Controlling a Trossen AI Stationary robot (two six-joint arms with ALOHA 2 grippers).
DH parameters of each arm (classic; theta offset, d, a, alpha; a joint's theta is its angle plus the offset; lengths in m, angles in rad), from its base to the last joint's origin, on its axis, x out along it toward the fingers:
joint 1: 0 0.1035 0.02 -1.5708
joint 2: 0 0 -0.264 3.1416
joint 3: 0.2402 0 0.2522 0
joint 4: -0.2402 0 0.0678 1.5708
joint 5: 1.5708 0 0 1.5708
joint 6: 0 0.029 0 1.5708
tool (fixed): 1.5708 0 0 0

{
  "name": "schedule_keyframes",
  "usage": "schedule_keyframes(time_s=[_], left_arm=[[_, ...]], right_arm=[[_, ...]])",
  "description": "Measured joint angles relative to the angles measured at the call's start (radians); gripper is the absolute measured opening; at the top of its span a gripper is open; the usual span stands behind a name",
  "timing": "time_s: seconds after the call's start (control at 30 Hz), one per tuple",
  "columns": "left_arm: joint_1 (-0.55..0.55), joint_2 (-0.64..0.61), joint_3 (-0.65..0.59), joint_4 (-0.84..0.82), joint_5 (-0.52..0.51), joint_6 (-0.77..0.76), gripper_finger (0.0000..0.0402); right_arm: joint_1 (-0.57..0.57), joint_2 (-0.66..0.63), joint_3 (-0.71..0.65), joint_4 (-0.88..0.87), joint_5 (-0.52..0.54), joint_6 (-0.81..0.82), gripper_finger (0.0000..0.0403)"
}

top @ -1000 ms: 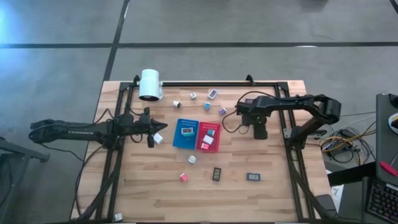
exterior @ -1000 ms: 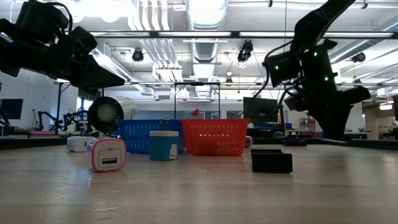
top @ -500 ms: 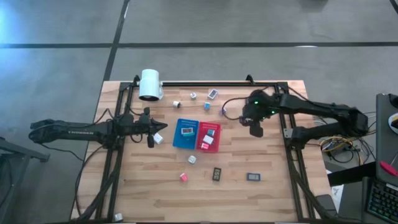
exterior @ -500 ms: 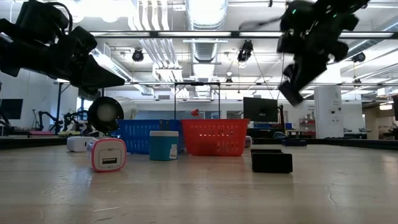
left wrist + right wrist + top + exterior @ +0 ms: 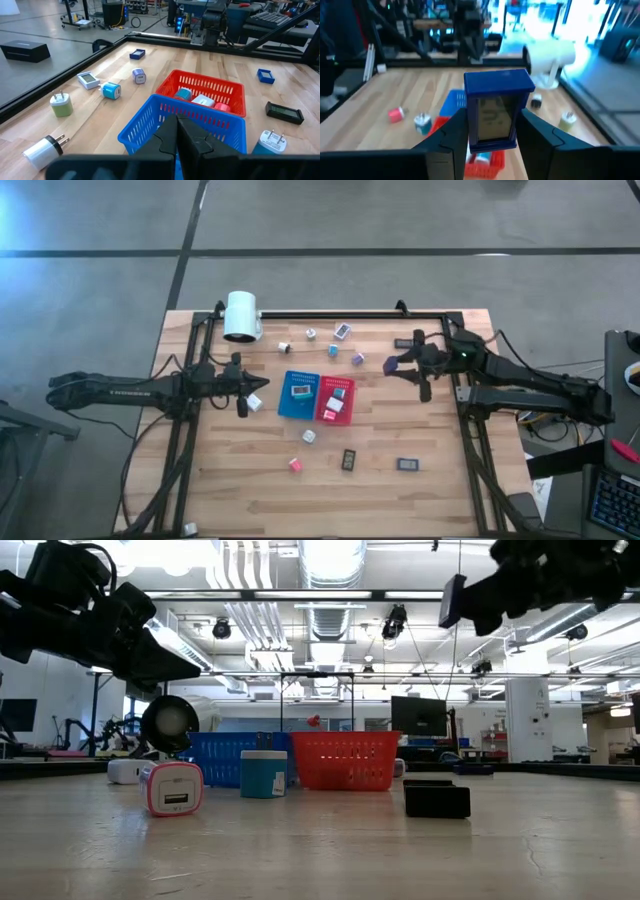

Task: Pick & Place Office items
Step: Put the dark blue digital clock into the blue bin

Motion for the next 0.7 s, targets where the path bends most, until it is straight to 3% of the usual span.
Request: schedule_keyframes(time_s=[0.37,0.7], left_arm=[[0.001,0.000,0.000,-0.017,0.000,0.008,0.0012],[0.000,0.000,0.000,-0.022,-0.003,0.023,0.0012]], right_arm=[[0.001,-0.138,-0.312,0.496,0.054,0.045,0.0126],[0.001,-0.210,-0.348,0.509,0.056,0.062,0.0127]])
